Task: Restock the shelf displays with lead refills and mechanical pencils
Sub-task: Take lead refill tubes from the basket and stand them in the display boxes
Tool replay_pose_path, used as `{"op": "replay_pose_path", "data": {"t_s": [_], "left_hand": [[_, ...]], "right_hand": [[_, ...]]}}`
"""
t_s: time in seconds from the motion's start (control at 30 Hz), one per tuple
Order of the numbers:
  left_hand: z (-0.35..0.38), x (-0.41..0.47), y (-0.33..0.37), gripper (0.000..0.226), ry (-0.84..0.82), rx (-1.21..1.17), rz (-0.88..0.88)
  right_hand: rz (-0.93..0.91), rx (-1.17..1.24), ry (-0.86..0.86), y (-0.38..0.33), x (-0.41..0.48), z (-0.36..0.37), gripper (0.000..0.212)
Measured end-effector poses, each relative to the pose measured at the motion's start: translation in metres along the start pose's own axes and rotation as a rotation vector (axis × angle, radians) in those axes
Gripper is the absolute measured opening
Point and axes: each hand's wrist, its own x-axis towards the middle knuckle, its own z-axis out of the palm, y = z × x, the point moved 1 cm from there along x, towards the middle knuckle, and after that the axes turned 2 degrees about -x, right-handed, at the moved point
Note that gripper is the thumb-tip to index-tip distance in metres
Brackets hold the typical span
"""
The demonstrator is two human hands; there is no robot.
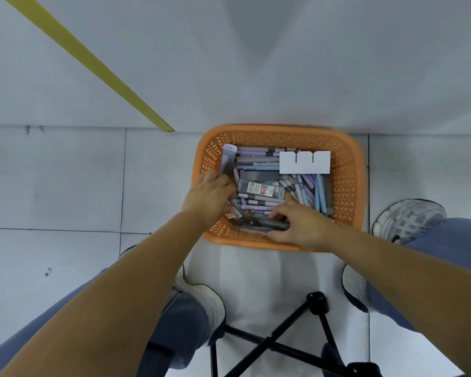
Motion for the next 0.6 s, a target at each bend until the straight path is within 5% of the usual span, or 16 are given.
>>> {"op": "replay_pose_path", "data": {"t_s": [0.33, 0.6], "left_hand": [[-0.003, 0.001, -0.006, 0.03, 0.008, -0.02, 0.063], [-0.02, -0.007, -0.005, 0.03, 0.064, -0.026, -0.001]], "right_hand": [[0.041, -0.026, -0.026, -0.001, 0.001, -0.001, 0.062], [0.078, -0.041, 0.018, 0.003, 0.009, -0.002, 0.049]]}}
